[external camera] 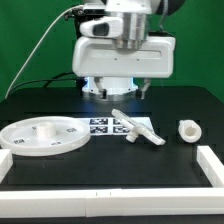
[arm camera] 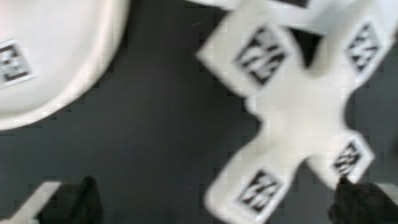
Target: Assemble round table
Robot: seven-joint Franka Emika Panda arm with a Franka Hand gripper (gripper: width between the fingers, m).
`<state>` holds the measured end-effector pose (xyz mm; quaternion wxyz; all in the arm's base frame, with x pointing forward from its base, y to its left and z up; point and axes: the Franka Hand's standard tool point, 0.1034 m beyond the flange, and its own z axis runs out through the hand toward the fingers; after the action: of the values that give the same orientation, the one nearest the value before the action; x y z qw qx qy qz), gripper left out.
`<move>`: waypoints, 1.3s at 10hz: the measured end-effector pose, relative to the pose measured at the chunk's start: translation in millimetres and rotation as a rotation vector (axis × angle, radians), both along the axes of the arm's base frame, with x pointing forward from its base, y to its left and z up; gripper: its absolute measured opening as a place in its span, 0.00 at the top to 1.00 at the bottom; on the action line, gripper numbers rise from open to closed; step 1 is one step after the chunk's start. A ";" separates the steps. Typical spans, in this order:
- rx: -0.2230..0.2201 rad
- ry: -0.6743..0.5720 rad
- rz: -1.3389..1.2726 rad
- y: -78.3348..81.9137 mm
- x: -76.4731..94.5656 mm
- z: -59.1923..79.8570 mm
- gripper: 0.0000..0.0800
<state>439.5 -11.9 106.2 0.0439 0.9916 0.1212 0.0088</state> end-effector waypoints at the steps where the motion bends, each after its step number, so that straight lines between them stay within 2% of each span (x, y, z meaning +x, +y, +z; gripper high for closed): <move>1: -0.004 -0.009 0.000 -2.9 8.5 4.0 0.19; 4: -0.005 -0.006 0.001 -2.8 6.5 2.1 0.19; 5: 0.001 -0.003 0.020 -7.8 5.2 1.9 0.19; 7: 0.079 0.016 0.091 -63.3 -5.7 4.4 0.19; 9: 0.091 -0.010 0.137 -103.6 -18.1 5.4 0.19; 10: 0.079 -0.026 0.124 -111.2 -26.1 1.9 0.19; 13: 0.071 -0.020 0.118 -110.6 -27.7 -2.0 0.19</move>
Offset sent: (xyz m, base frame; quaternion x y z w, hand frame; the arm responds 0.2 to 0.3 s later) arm 0.0000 0.0000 0.0000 0.0000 0.0000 0.0000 1.0000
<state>411.8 -122.5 104.2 0.0092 0.9835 0.1787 0.0255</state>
